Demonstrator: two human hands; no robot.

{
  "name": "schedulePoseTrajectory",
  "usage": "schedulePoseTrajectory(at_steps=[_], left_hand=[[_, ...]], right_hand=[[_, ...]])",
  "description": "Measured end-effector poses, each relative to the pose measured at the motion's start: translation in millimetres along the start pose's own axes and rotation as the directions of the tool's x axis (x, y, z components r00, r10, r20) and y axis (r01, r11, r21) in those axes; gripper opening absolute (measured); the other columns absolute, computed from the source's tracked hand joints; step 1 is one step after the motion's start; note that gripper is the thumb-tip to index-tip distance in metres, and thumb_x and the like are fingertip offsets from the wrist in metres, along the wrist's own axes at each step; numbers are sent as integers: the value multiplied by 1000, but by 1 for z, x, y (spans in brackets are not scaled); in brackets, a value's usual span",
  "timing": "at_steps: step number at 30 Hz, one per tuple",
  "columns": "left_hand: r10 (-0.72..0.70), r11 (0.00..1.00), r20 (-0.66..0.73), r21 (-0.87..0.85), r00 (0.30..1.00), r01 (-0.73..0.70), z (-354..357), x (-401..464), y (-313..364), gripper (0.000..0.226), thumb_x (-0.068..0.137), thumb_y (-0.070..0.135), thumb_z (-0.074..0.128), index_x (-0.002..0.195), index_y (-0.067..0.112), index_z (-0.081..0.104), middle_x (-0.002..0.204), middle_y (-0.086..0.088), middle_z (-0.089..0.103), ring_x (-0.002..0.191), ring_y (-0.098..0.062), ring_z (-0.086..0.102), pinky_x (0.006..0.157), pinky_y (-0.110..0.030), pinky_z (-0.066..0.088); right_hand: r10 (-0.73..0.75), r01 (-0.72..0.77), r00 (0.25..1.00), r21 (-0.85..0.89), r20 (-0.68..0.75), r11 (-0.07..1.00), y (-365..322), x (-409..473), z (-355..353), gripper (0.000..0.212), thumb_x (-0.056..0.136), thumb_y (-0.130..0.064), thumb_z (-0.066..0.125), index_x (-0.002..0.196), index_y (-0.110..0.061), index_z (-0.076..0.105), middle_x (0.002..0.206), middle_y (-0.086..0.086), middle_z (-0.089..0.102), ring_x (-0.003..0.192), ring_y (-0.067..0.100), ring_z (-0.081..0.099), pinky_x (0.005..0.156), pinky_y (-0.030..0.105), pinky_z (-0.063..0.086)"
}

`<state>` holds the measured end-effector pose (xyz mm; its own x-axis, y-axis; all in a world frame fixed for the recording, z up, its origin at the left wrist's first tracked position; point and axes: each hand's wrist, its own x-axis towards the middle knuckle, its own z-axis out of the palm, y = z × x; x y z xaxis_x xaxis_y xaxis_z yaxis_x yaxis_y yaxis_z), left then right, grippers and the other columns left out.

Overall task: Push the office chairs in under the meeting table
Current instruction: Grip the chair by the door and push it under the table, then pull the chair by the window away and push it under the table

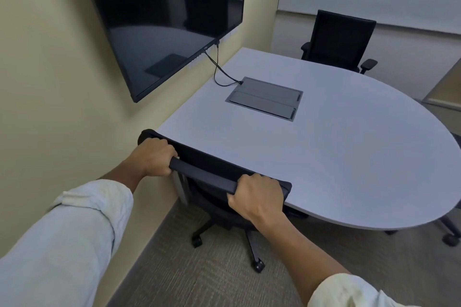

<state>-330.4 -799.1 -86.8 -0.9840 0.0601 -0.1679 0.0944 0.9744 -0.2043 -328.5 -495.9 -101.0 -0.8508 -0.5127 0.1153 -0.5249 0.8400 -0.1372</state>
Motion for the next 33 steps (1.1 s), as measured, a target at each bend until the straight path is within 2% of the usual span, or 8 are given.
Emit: schedulePoseTrajectory(at_steps=[5, 9, 12, 15, 19, 22, 25, 33], left_hand=[[-86, 992, 24, -93, 996, 88, -10, -7, 17, 4, 67, 20, 58, 70, 22, 57, 65, 4, 58, 64, -21, 56, 55, -32, 34], [-158, 983, 7, -93, 987, 157, -17, -17, 40, 28, 75, 15, 59, 102, 20, 55, 84, 0, 63, 81, -23, 58, 78, -36, 45], [-102, 939, 120, -316, 988, 136, -26, -24, 63, 62, 73, 10, 57, 130, 28, 42, 98, 4, 54, 102, -23, 51, 108, -44, 31], [-12, 851, 114, -521, 993, 70, -44, -30, 93, 67, 71, 5, 52, 129, 38, 43, 109, 7, 55, 106, -20, 52, 97, -37, 41], [22, 853, -33, -521, 999, -36, -69, -31, 140, 64, 69, -7, 45, 114, 37, 51, 102, 10, 58, 104, -15, 50, 84, -31, 43], [16, 900, -168, -427, 986, -88, -88, -23, 191, 68, 75, -7, 45, 134, 26, 50, 109, 5, 58, 109, -18, 48, 95, -36, 40], [4, 939, -307, -325, 952, -109, -102, -13, 260, 66, 83, 2, 53, 147, 16, 41, 120, -4, 58, 115, -26, 49, 100, -41, 37], [130, 957, -461, -174, 878, -233, -138, 33, 461, 57, 96, 35, 60, 143, 6, 46, 134, -15, 57, 125, -35, 50, 99, -49, 44]], right_hand=[[-52, 54, 996, 32, -76, 998, 4, -11, -4, 30, 86, -49, 56, 71, -22, 53, 58, -4, 55, 50, 21, 53, 49, 31, 40], [-212, 227, 963, 75, -168, 971, 21, -27, -7, 27, 89, -43, 54, 95, -17, 61, 77, 0, 64, 68, 22, 58, 54, 36, 45], [-351, 364, 917, 38, -192, 931, 46, -44, -4, 45, 94, -42, 53, 127, -11, 56, 111, 8, 63, 99, 25, 55, 78, 40, 50], [-458, 471, 861, 8, -220, 882, 82, -72, -4, 55, 95, -39, 55, 141, -11, 44, 133, 10, 53, 118, 26, 46, 101, 38, 39], [-323, 345, 912, 46, -253, 938, 155, -121, -18, 54, 92, -33, 56, 141, -16, 43, 131, 7, 53, 114, 26, 48, 95, 39, 46], [-202, 208, 951, 2, -232, 978, 225, -167, -32, 57, 91, -33, 59, 143, -18, 40, 133, 9, 56, 116, 27, 52, 95, 40, 50], [-99, 95, 969, -29, -224, 995, 292, -211, -53, 58, 93, -33, 58, 145, -18, 39, 135, 11, 56, 118, 29, 54, 97, 43, 50], [176, -188, 937, -11, -301, 982, 437, -319, -112, 66, 87, -27, 61, 147, -11, 39, 137, 15, 51, 120, 32, 50, 97, 45, 50]])
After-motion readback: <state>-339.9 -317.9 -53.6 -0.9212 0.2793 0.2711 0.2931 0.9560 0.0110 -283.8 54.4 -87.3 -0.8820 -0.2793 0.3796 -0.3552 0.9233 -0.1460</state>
